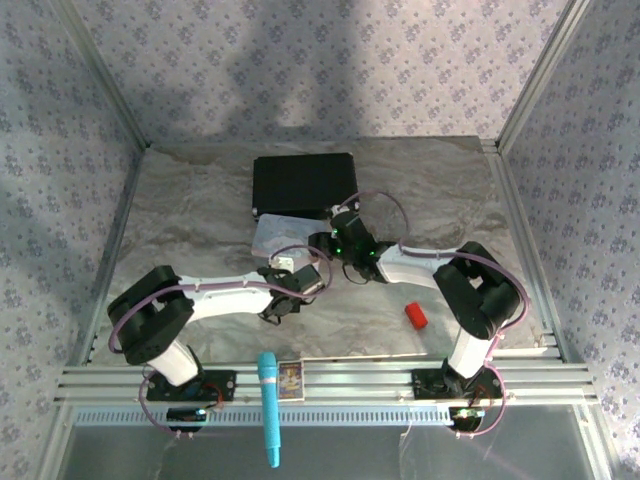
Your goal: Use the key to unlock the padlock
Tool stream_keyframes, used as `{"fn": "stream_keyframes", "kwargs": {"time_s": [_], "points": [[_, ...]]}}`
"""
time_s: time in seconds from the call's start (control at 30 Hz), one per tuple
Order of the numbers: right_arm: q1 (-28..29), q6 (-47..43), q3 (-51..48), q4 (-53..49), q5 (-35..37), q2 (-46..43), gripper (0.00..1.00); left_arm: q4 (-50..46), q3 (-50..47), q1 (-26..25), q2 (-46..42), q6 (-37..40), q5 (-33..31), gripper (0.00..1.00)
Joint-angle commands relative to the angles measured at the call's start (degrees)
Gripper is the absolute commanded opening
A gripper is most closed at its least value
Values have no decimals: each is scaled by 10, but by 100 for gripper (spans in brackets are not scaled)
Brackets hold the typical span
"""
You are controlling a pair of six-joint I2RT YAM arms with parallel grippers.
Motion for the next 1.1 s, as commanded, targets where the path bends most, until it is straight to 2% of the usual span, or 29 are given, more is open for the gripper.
{"fn": "stream_keyframes", "kwargs": {"time_s": [0.0, 0.17, 0.23, 0.27, 0.33, 0.4, 0.5, 0.63, 0.77, 0.87, 0.97, 1.0, 1.07], "points": [[-20, -10, -21, -114, 30, 28, 50, -1, 10, -6, -24, 3, 15, 45], [-29, -25, -12, -115, 17, 19, 53, 15, 6, -6, -46, 10, 23, 45], [-28, -42, -8, -113, 5, 10, 60, 22, 1, -4, -69, 16, 28, 51], [-28, -50, -4, -117, 1, 6, 65, 25, 0, -3, -80, 20, 30, 58], [-28, -69, 11, -131, -2, -4, 80, 35, -7, 0, -115, 29, 31, 84], [-27, -87, 19, -139, 2, -19, 87, 44, -16, 7, -155, 36, 35, 99], [-20, -115, 33, -158, 30, -52, 99, 54, -32, 33, -228, 43, 46, 100], [-1, -128, 46, -188, 108, -115, 99, 56, -58, 84, -332, 50, 53, 100], [24, -167, 22, -181, 153, -191, 99, 49, -79, 150, -404, 75, 78, 100], [22, -158, 11, -185, 117, -218, 99, 56, -94, 207, -425, 101, 137, 100], [-18, -136, 68, -282, -44, -173, 99, 72, -108, 237, -422, 100, 161, 100], [-20, -126, 88, -299, -69, -158, 95, 76, -112, 240, -417, 98, 163, 100], [5, -111, 92, -299, -55, -147, 92, 78, -114, 245, -406, 92, 163, 100]]}}
